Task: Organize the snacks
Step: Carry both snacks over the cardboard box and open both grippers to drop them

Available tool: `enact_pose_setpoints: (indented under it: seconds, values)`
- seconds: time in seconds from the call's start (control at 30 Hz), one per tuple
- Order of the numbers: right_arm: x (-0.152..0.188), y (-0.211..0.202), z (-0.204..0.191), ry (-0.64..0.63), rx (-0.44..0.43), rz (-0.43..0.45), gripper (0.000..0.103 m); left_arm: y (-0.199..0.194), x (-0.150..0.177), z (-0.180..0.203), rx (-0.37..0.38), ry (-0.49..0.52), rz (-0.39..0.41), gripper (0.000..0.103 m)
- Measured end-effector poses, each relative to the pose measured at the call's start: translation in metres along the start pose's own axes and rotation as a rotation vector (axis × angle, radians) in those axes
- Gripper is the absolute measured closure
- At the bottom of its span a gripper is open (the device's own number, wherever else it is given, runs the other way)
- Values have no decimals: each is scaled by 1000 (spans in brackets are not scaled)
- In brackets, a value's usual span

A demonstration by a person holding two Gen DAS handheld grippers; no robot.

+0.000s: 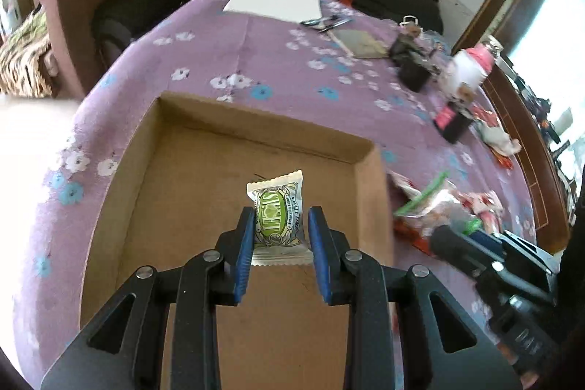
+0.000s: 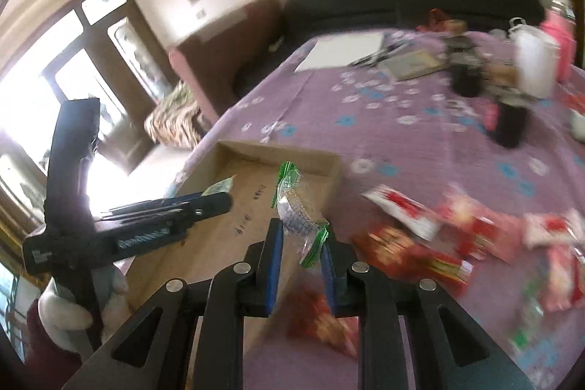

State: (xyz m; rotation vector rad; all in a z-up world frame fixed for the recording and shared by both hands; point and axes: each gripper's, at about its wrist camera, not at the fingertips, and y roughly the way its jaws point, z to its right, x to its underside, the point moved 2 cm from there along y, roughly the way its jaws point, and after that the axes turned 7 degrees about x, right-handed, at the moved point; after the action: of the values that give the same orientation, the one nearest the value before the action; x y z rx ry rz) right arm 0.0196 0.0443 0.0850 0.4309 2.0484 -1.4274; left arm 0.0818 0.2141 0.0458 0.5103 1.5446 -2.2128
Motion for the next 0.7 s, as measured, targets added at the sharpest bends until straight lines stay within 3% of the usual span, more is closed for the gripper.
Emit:
enact_pose_setpoints:
  seconds: [0.2,0.33,0.43,0.53,0.7]
  values:
    - [-17,58,-28,-75,59,-75,83,20,-15,-19,4,-57,7,74]
    - [-19,79,-31,-87,94,-88,80,26,-17,-32,17,-108,-6,50]
    - [-18,76,-31,-89,102,-71,77,24,-15,-38,12,-122,0,50]
    - [-21,62,-27,-72,93,-27,69,12,-11,-44,17,-157,24,50]
    - [-17,26,-4,-22,76,12,68,-17,6,-46,8,-173,92,48]
